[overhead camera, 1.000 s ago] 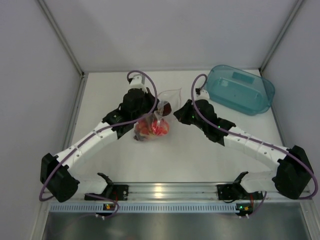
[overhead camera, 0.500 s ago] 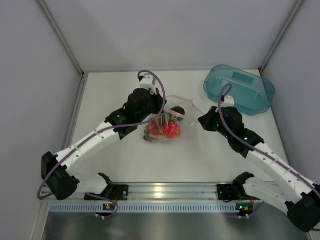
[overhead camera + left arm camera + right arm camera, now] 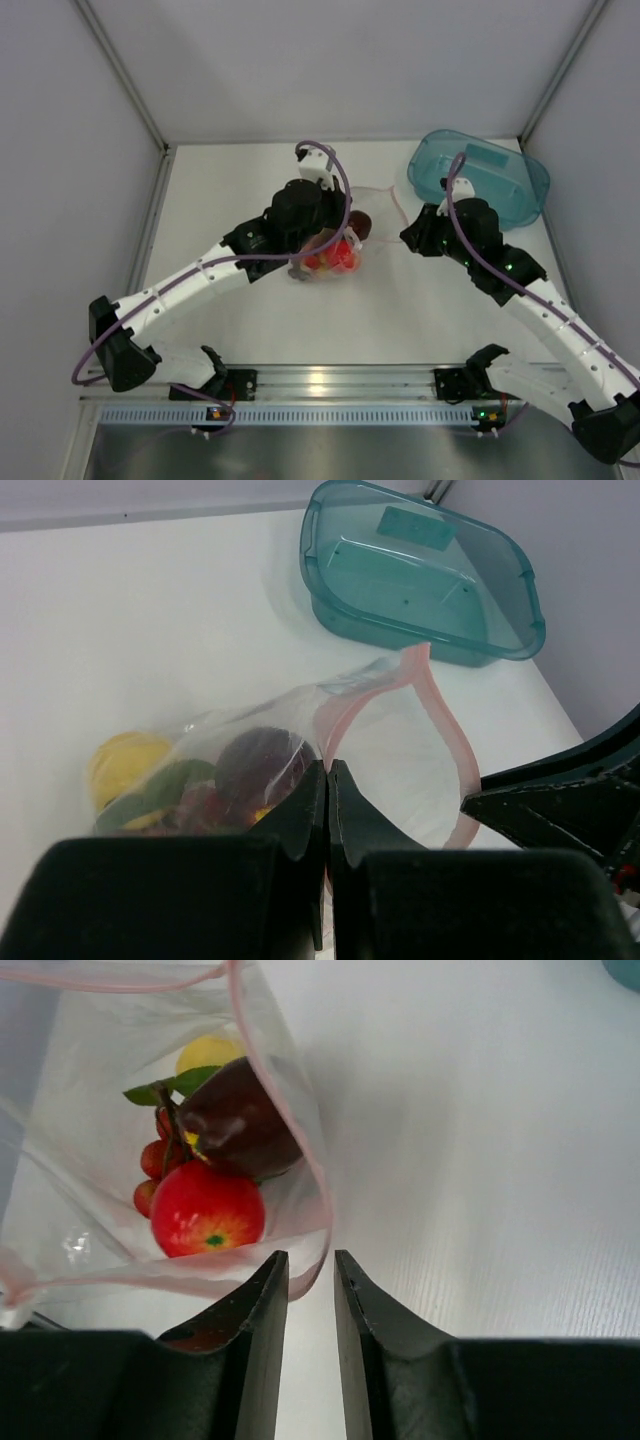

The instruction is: Open the zip-top bag and remove the fake food

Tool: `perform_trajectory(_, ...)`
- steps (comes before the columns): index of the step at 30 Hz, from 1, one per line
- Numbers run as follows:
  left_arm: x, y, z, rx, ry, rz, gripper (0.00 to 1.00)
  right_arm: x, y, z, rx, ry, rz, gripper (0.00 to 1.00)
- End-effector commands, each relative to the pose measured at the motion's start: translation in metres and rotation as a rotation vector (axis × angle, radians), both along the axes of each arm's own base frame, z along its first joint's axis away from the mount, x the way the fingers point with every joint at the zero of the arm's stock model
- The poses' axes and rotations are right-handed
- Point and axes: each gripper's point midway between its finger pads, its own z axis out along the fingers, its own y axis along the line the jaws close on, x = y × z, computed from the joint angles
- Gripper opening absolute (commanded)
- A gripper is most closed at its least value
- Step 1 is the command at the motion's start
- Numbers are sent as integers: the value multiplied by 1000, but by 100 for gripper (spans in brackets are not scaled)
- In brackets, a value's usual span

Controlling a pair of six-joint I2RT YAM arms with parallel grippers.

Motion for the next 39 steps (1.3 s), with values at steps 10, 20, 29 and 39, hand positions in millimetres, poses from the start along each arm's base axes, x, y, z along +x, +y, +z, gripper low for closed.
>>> perform_trajectory(10,7,-5,29,-140,-14,106,0,1,29,92,167,-152,96,34)
perform_trajectory(20,7,-4,30,-207,14,168,0,50,85,75,165,-88,26,34)
perform_trajectory(29,4,13,40,-248,1,221,0,77,118,42,100,-52,-87,55)
perform_trajectory(39,-3,37,27,-248,9,280,0,87,133,2,7,-44,-194,76)
